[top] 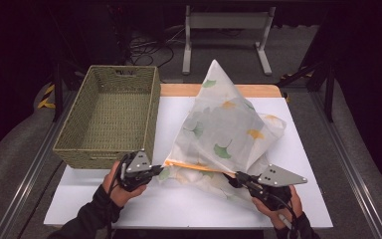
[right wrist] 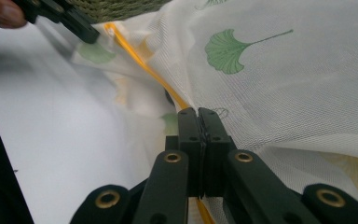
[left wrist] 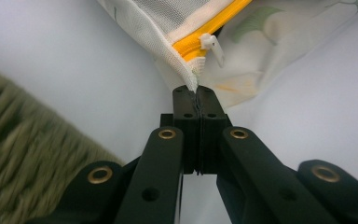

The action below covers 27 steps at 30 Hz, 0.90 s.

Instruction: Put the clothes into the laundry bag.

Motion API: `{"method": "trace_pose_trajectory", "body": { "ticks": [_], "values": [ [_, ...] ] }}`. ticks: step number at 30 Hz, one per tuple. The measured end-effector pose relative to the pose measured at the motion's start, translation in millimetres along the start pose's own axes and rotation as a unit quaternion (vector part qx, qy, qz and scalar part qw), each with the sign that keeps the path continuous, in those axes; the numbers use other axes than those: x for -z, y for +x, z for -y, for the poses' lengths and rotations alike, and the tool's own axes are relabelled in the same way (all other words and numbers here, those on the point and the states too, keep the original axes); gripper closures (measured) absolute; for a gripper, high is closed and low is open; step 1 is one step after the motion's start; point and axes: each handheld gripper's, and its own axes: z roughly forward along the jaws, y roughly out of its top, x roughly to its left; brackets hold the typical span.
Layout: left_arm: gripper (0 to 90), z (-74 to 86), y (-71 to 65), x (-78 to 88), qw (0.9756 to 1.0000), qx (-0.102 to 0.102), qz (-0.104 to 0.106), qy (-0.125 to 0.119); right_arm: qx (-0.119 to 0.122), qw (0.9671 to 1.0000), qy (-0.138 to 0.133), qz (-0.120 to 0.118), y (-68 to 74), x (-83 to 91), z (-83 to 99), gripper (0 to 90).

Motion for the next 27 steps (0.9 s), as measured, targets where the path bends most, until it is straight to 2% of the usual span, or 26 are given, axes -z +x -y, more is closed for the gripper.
{"method": "trace_pose_trajectory", "body": {
  "ticks": [3, 4, 6, 8, 11, 12, 13, 15, 17, 18, 20, 23, 24, 26, 27],
  "values": [
    [89.0, 14.6, -0.1, 9.8, 0.9999, 0.01, -0.002, 0.006, 0.02, 0.9996, 0.017, -0.01, 10.5, -17.2, -4.2, 89.3],
    [89.0, 18.5, -0.4, 11.0, 0.9999, 0.013, -0.004, 0.01, 0.02, 0.9996, 0.017, -0.01, 10.5, -17.2, -4.2, 89.3],
    [89.0, 33.4, -2.3, 13.2, 0.9994, 0.018, -0.002, 0.029, 0.025, 0.9992, 0.026, -0.017, 14.6, -24.0, -4.6, 89.3],
    [88.9, 36.7, -3.0, 13.6, 0.9993, 0.02, -0.001, 0.031, 0.031, 0.9988, 0.032, -0.022, 18.3, -29.4, -4.8, 89.3],
    [86.8, 42.6, -6.3, 16.1, 0.9997, 0.015, -0.007, 0.018, 0.032, 0.9985, 0.037, -0.024, 21.3, -35.0, -4.3, 89.3],
    [81.2, 42.3, -8.0, 19.3, 0.9997, 0.013, -0.017, 0.011, 0.034, 0.9984, 0.04, -0.023, 22.2, -36.6, -4.0, 89.3],
    [76.3, 41.5, -8.9, 21.9, 0.9998, 0.012, -0.018, 0.003, 0.033, 0.9984, 0.041, -0.023, 23.0, -38.0, -3.7, 89.3],
    [72.4, 37.3, -12.5, 30.8, 0.9995, 0.005, -0.01, -0.029, 0.034, 0.9983, 0.04, -0.024, 23.5, -38.6, -3.8, 89.3],
    [73.2, 30.9, -18.2, 34.8, 0.9988, -0.005, 0.01, -0.049, 0.032, 0.9985, 0.038, -0.021, 23.1, -38.4, -4.6, 89.3],
    [73.0, 25.5, -23.4, 34.5, 0.9982, -0.018, 0.015, -0.055, 0.029, 0.9987, 0.037, -0.021, 22.8, -38.6, -5.2, 89.3],
    [70.7, 15.4, -32.8, 27.6, 0.9976, -0.035, 0.031, -0.051, 0.028, 0.9988, 0.034, -0.02, 22.5, -39.5, -6.8, 89.3],
    [67.4, -0.5, -46.6, 6.9, 0.9959, -0.054, 0.06, -0.04, 0.029, 0.9989, 0.031, -0.019, 23.1, -40.5, -9.3, 89.3],
    [65.7, -0.5, -46.6, 6.9, 0.9959, -0.054, 0.06, -0.04, 0.029, 0.9989, 0.031, -0.02, 23.2, -40.6, -10.1, 89.3],
    [63.2, -18.4, -62.9, -11.9, 0.9923, -0.083, 0.086, -0.034, 0.029, 0.999, 0.03, -0.019, 23.1, -40.5, -10.9, 89.3],
    [61.4, -29.2, -74.5, -23.3, 0.9891, -0.1, 0.104, -0.031, 0.027, 0.9991, 0.028, -0.018, 22.8, -40.3, -11.3, 89.3]
  ]
}}
